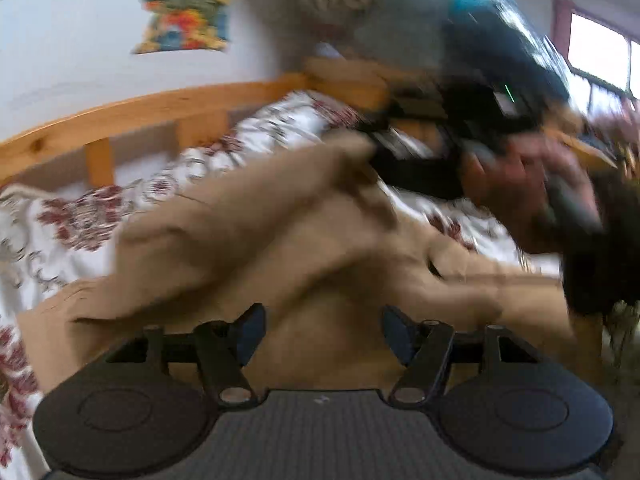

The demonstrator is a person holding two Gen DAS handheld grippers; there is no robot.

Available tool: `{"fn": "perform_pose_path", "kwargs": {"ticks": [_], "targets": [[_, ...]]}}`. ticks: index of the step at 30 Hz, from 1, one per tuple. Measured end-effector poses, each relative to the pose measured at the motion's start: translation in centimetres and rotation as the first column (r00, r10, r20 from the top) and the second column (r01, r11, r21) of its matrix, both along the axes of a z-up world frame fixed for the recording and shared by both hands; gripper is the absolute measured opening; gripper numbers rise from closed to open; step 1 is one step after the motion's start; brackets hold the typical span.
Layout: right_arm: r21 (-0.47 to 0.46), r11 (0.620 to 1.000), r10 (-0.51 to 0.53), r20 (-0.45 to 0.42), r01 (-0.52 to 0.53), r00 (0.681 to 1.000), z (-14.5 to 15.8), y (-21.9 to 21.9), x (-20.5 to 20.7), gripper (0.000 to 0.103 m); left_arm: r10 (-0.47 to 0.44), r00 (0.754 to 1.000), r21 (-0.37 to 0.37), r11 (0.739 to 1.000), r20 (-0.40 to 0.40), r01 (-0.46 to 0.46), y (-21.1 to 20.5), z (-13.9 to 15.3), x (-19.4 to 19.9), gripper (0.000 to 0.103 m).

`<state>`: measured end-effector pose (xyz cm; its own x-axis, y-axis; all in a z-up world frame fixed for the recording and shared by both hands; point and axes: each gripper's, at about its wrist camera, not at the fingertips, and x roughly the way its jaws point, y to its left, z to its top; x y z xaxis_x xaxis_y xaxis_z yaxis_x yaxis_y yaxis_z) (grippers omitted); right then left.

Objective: Fold large clothes

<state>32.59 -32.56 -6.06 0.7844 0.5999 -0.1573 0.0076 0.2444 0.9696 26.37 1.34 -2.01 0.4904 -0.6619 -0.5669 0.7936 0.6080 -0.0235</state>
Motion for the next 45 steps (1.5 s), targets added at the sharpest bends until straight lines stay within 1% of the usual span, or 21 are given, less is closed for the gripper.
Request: {"fn": "perform_pose_path", "kwargs": {"ticks": [2,5,7,9,11,15,18,19,22,24,27,29,30,32,34,36,38,39,41,43,45], "targets": [[-0.040,0.999,0.014,0.026,-0.013,1.000,1.1,0.2,0.8,0.008,0.000,1.000,-0.027,1.000,-0.013,0.000,-1.4,-0.3,0.7,0.060],[-0.069,0.997,0.034,0.039,-0.031,0.999,2.0,0.4,1.5,0.008,-0.004,0.998,-0.158,0.987,-0.064,-0.006,-2.2,0.3,2.3,0.060],[-0.088,0.995,0.046,0.040,-0.042,0.998,2.2,0.3,1.6,0.008,0.019,0.998,-0.189,0.981,-0.060,-0.030,-2.4,0.3,3.1,0.060],[-0.101,0.994,0.051,0.039,-0.047,0.998,2.0,-0.1,1.5,0.008,0.036,0.992,-0.213,0.975,-0.119,-0.061,-2.1,-0.4,4.4,0.059],[-0.096,0.994,0.054,0.038,-0.050,0.998,1.8,-0.5,1.5,0.007,0.057,0.981,-0.198,0.976,-0.186,-0.094,-1.9,-1.7,5.8,0.057],[-0.099,0.992,0.080,0.045,-0.075,0.996,1.7,-0.8,1.8,0.007,0.107,0.971,-0.124,0.983,-0.212,-0.136,-2.2,-3.9,8.0,0.051],[-0.103,0.991,0.096,0.061,-0.090,0.993,1.8,-0.9,2.0,0.006,0.167,0.978,-0.040,0.984,-0.127,-0.173,-3.7,-4.2,9.1,0.043],[-0.106,0.990,0.102,0.070,-0.094,0.992,1.9,-0.9,2.0,0.006,0.203,0.977,-0.006,0.979,-0.067,-0.204,-4.5,-4.2,9.4,0.037],[-0.128,0.986,0.125,0.112,-0.111,0.986,2.1,-1.2,1.4,0.006,0.263,0.949,0.087,0.956,0.176,-0.281,-6.8,-4.4,9.4,0.037],[-0.155,0.980,0.149,0.138,-0.127,0.979,1.8,-1.6,0.5,0.005,0.239,0.941,0.140,0.951,0.238,-0.277,-7.6,-4.8,9.0,0.038],[-0.226,0.962,0.186,0.142,-0.151,0.972,0.4,-1.8,-1.5,0.005,0.169,0.972,0.164,0.967,0.164,-0.196,-6.5,-5.6,7.1,0.052],[-0.236,0.958,0.196,0.112,-0.166,0.974,-0.9,-1.9,-2.9,0.005,0.119,0.991,0.115,0.986,0.054,-0.124,-4.2,-5.9,4.9,0.063],[-0.240,0.956,0.194,0.098,-0.166,0.976,-1.5,-2.1,-3.6,0.005,0.102,0.995,0.085,0.991,-0.008,-0.101,-2.8,-6.0,3.7,0.065],[-0.251,0.952,0.196,0.065,-0.174,0.978,-2.5,-2.2,-4.9,0.005,0.090,0.988,0.019,0.996,-0.122,-0.088,0.1,-6.1,1.3,0.066],[-0.268,0.945,0.203,0.036,-0.187,0.978,-3.3,-2.3,-5.8,0.005,0.140,0.971,-0.022,0.989,-0.196,-0.147,2.7,-6.1,-0.1,0.069],[-0.282,0.938,0.211,0.000,-0.202,0.977,-3.7,-2.4,-6.5,0.006,0.222,0.932,-0.095,0.961,-0.287,-0.258,5.5,-6.0,-0.2,0.069],[-0.314,0.924,0.214,-0.045,-0.217,0.976,-4.1,-2.7,-7.1,0.014,0.309,0.871,-0.179,0.900,-0.382,-0.397,8.1,-5.9,1.4,0.071],[-0.322,0.921,0.210,-0.066,-0.221,0.975,-4.3,-2.8,-7.3,0.020,0.342,0.838,-0.220,0.859,-0.425,-0.462,9.5,-5.9,2.0,0.071],[-0.323,0.921,0.194,-0.103,-0.217,0.976,-4.7,-3.4,-7.9,0.030,0.397,0.778,-0.253,0.789,-0.486,-0.560,11.6,-6.1,3.5,0.072],[-0.320,0.928,0.159,-0.129,-0.193,0.979,-5.0,-4.4,-8.5,0.052,0.437,0.735,-0.253,0.743,-0.519,-0.620,12.6,-6.2,5.1,0.072],[-0.313,0.939,0.105,-0.132,-0.142,0.986,-5.1,-5.6,-9.0,0.057,0.451,0.712,-0.251,0.721,-0.538,-0.646,12.6,-6.2,6.3,0.072]]}}
